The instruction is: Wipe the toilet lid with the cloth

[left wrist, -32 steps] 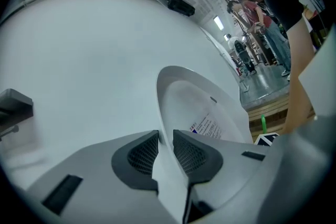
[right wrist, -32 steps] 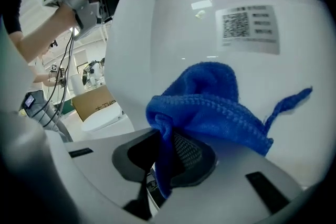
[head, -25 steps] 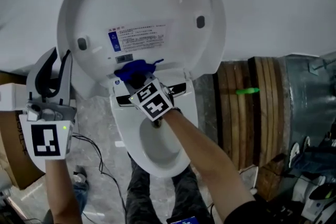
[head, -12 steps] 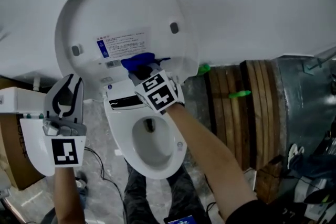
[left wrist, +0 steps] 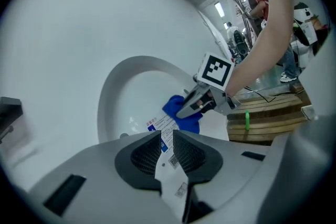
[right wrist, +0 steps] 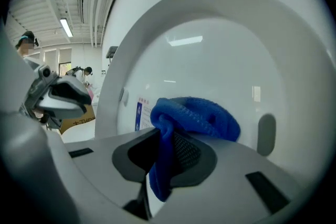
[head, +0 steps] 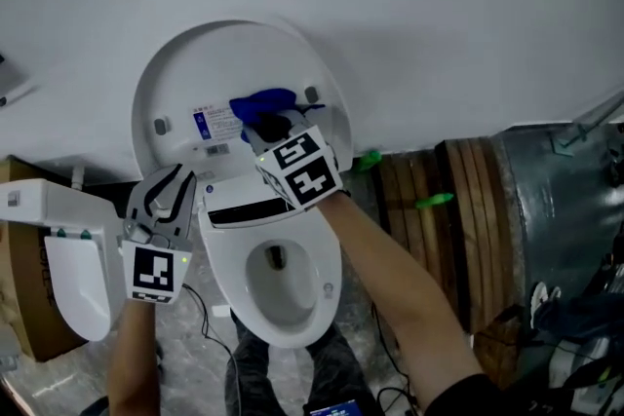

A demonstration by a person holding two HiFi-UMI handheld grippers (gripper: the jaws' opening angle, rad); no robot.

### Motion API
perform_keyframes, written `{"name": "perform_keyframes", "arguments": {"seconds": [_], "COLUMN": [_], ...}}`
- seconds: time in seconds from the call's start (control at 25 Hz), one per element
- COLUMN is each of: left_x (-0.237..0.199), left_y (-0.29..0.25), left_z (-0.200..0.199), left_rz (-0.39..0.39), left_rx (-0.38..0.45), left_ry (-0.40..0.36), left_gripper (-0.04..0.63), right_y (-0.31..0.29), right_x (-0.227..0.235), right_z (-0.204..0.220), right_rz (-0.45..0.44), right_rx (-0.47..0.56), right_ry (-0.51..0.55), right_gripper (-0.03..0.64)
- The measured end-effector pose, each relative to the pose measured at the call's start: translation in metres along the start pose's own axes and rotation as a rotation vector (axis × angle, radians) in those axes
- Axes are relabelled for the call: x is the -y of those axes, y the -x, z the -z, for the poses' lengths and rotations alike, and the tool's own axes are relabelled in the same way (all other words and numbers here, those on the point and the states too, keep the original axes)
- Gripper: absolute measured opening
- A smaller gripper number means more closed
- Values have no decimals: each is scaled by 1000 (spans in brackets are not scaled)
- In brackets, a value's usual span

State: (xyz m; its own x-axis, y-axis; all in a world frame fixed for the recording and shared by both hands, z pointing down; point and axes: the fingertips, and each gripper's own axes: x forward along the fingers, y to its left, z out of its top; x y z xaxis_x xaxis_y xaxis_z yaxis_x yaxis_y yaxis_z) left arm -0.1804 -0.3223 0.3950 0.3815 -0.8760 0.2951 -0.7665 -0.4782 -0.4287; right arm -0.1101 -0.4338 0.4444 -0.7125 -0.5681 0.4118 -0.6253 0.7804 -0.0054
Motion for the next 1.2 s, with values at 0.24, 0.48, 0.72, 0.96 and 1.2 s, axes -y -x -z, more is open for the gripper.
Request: {"name": "perform_keyframes", "arguments": {"seconds": [0.24,0.48,0.72,0.96,1.2], "left_x": [-2,-2,2,10,33], "left_y": [-2,-6,-28,-42,-59], "left_z": [2,18,37,59,87], "left_rz": [37,98,164,167,209], "left_rx": [-24,-78,-125,-161,-195], "left_ry": [0,60,144,218,267], "left_gripper": [74,74,37,21,18], "right_y": [21,12,-24,-44,-55], "right_x": [7,-16,-54,-75,-70], "right_z": [-86,-140,-106,-30,51], "right_rz": [17,-26,-109,-183,-194], "right_rx": [147,226,179,76,-44], "right_ry": [-17,-12,28,-8,-46], "right_gripper": [57,57,57,57,57]}}
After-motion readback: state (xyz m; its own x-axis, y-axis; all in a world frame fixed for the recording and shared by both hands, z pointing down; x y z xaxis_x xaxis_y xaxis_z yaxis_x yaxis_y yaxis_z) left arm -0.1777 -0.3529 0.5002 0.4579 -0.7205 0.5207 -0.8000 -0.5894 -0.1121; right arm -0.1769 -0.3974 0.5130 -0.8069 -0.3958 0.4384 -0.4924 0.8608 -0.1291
